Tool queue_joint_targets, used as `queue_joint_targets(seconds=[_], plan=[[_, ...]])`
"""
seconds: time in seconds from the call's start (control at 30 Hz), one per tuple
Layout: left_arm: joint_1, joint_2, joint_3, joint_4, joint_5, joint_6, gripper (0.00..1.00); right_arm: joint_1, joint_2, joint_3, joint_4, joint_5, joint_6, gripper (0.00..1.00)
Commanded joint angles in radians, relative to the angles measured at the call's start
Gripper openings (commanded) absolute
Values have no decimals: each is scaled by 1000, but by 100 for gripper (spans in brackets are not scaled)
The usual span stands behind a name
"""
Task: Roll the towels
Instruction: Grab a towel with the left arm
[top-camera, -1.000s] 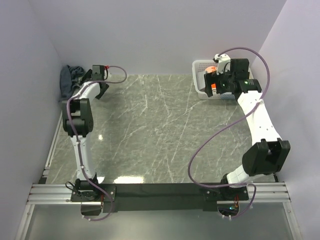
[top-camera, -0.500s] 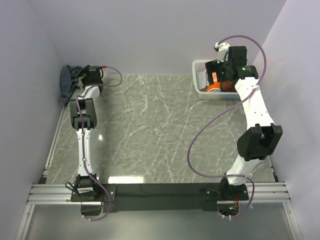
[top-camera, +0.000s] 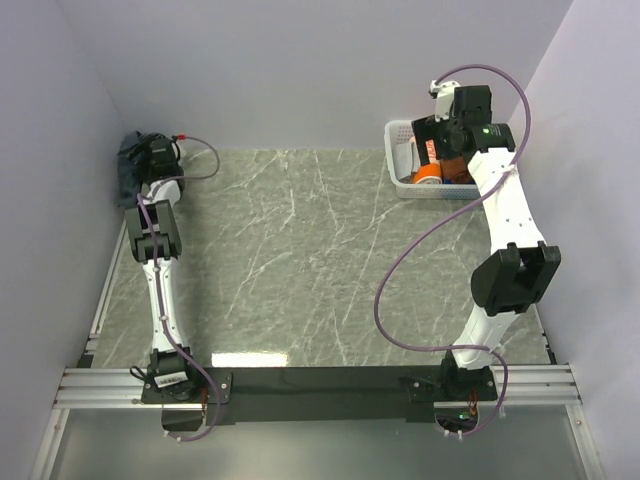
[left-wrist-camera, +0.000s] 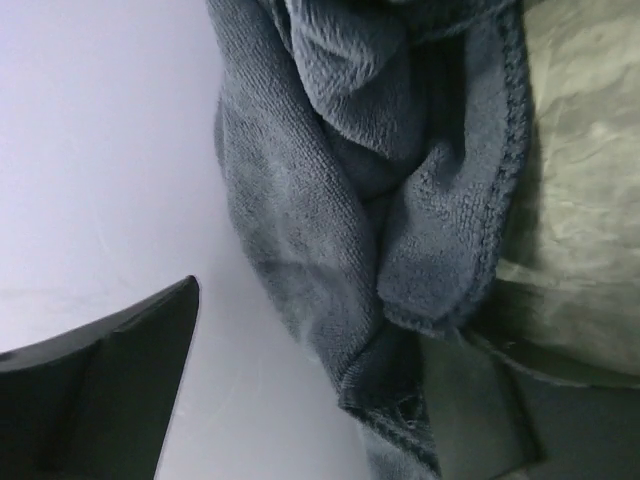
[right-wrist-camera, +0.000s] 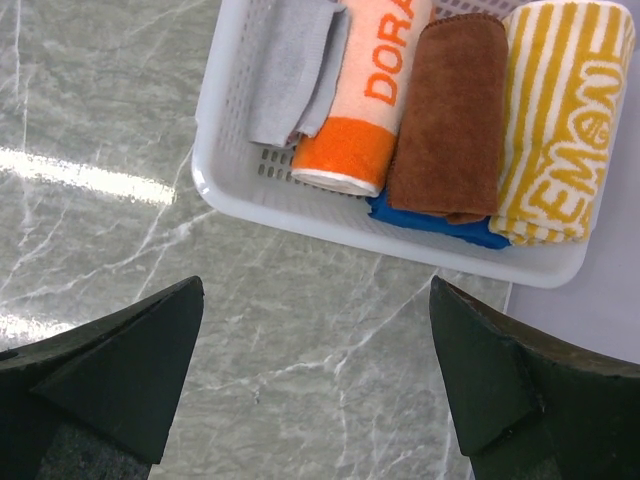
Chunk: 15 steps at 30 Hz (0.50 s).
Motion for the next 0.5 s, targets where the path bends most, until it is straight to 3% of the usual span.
queue_joint_targets(seconds=[0.0, 0.13, 0.23, 0.27, 0.4, 0.47], plan=[[15, 54, -28, 13, 8, 5, 85, 14, -11, 20, -5, 20, -16, 100], [12, 36, -14, 32, 20, -1, 38, 12, -12, 6, 13, -11, -24, 100], [-3, -26, -31, 53, 37, -4, 16, 12, -24, 8, 13, -35, -21, 99], [-21, -79, -43, 63, 40, -29, 1, 12, -35, -15, 22, -54, -24, 99], [-99, -295, -195, 4, 99, -136, 0, 12, -118, -130, 81, -104, -22, 98], [-173, -438, -246, -159, 167, -245, 0, 12, -156, -175, 93, -134, -29, 98]])
